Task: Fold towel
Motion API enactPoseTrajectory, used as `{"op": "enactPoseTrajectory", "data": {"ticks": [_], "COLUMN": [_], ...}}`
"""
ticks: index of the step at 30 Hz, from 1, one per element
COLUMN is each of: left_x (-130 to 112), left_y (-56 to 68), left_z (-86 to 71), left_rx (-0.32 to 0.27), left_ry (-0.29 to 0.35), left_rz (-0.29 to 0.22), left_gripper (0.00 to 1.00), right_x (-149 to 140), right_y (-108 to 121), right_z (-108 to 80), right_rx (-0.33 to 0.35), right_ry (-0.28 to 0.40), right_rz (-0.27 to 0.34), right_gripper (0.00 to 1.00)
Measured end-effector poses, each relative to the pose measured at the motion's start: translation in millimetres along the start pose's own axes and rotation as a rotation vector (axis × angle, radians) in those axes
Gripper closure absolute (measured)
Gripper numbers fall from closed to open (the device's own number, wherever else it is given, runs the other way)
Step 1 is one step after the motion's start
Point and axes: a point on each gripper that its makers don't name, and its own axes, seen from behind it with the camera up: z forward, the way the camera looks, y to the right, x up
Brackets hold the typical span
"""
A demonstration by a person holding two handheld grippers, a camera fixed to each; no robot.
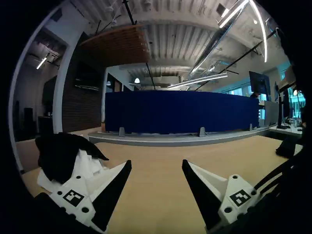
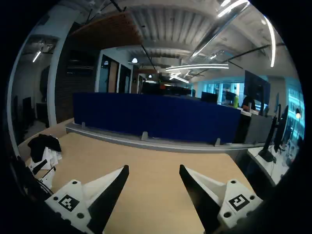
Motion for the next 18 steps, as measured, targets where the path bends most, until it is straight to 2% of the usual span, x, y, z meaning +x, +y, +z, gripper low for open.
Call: {"op": "enactPoseTrajectory", "data": {"ticks": [8, 18], "left_x": [-11, -12], "left_y": [0.4, 1.1], "left_z": [-0.8, -0.9], "left_rx": [0.003, 0.009], "left_ry": [-0.007, -0.004], "left_rz": [0.002, 0.013], "left_gripper": [0.04, 0.04], "right_x": [6, 5], "right_y": [0, 6], "right_z": [4.6, 3.3], "right_rx": [-0.001, -0.011], "right_ry": [0.01, 0.013], "right_rz": [-0.004, -0.003], "right_gripper": [0.0, 0.0]}}
